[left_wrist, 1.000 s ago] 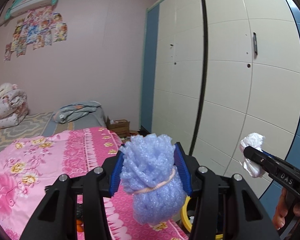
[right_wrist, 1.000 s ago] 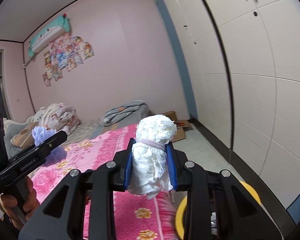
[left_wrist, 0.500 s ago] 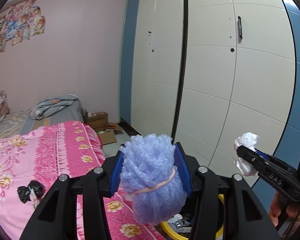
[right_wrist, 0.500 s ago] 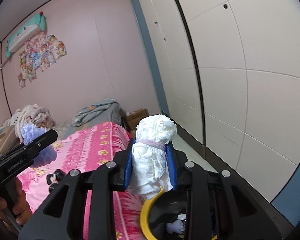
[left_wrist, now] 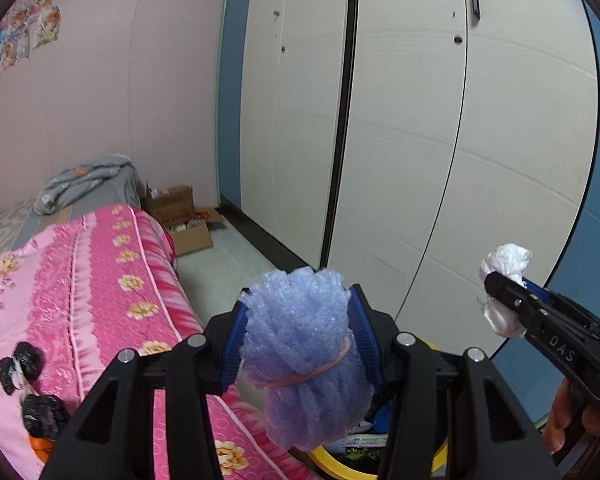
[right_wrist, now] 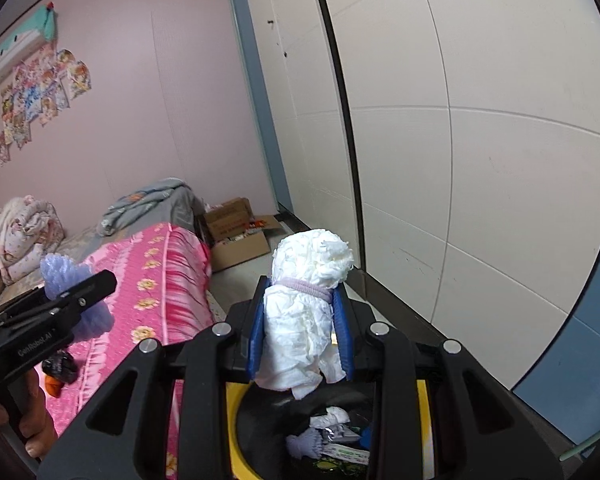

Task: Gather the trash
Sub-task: 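Carry the tissue roll and purple scrubber in both tools over the yellow bin, then open both tools to drop the tissue roll and scrubber into the bin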

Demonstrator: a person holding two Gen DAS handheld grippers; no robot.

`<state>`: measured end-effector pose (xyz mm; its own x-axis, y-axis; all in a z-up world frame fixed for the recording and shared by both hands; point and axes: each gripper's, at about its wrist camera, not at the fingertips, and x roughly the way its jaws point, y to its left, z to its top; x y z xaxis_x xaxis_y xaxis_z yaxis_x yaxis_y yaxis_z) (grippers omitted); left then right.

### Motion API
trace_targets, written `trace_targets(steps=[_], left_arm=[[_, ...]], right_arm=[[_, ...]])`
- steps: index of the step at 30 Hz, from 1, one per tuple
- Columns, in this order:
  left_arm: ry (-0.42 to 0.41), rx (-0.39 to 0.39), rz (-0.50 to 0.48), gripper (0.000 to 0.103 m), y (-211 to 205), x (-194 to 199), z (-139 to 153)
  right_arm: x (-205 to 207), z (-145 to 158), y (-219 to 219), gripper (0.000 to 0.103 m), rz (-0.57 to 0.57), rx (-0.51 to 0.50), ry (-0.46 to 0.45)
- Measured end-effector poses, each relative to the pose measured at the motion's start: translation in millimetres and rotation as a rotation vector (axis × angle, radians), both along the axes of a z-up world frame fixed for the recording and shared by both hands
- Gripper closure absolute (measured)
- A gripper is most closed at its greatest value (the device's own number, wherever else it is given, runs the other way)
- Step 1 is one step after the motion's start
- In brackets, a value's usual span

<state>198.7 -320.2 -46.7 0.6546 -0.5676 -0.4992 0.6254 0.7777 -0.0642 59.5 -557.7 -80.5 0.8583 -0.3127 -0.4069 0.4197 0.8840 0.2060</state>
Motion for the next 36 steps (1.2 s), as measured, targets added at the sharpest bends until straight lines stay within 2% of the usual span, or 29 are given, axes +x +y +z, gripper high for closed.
trace_targets(steps=[7, 14, 24, 26, 27, 28, 30, 32, 34, 36], left_arm=[[0.092, 0.066, -0.028, 0.057, -30.3, 18.9, -45.1], [0.181, 0.093, -0.044, 0.057, -48.6, 33.6, -79.3], [0.197, 0.097, -0.068, 0.055, -62.3, 31.5, -88.5], [0.193, 0.098, -0.065, 0.052, -63.7, 30.3, -87.7], [0.193, 0.095, -0.066, 0.051, -63.9, 29.5, -87.0], [0.192, 0.093, -0.067, 0.048, -63.4, 28.9, -86.1], [0.186, 0.089, -0.066, 0.038, -61.8, 27.7, -83.8], [0.183, 0.085, -0.058, 0.034, -59.8, 28.2, -82.2], [0.183, 0.075, -0.054, 0.022, -56.2, 27.6, -78.7], [0.170, 0.073, -0.037, 0.019, -51.8, 27.0, -74.7]], right_arm=[[16.6, -32.2, -12.7, 0.075, -0.023, 0.033, 0.066], [22.2, -57.7, -19.0, 0.075, -0.044, 0.049, 0.111], [16.2, -64.6, -24.3, 0.072, -0.096, 0.026, 0.100], [14.9, -63.4, -22.7, 0.068, -0.108, 0.024, 0.093], [13.8, -62.7, -22.2, 0.063, -0.113, 0.023, 0.088], [12.2, -61.9, -22.0, 0.057, -0.119, 0.022, 0.082], [9.6, -60.1, -20.9, 0.053, -0.131, 0.018, 0.073], [5.6, -57.0, -20.6, 0.053, -0.141, 0.014, 0.065], [2.2, -54.0, -19.4, 0.051, -0.148, 0.015, 0.053], [-1.2, -49.3, -17.3, 0.050, -0.155, 0.007, 0.041]])
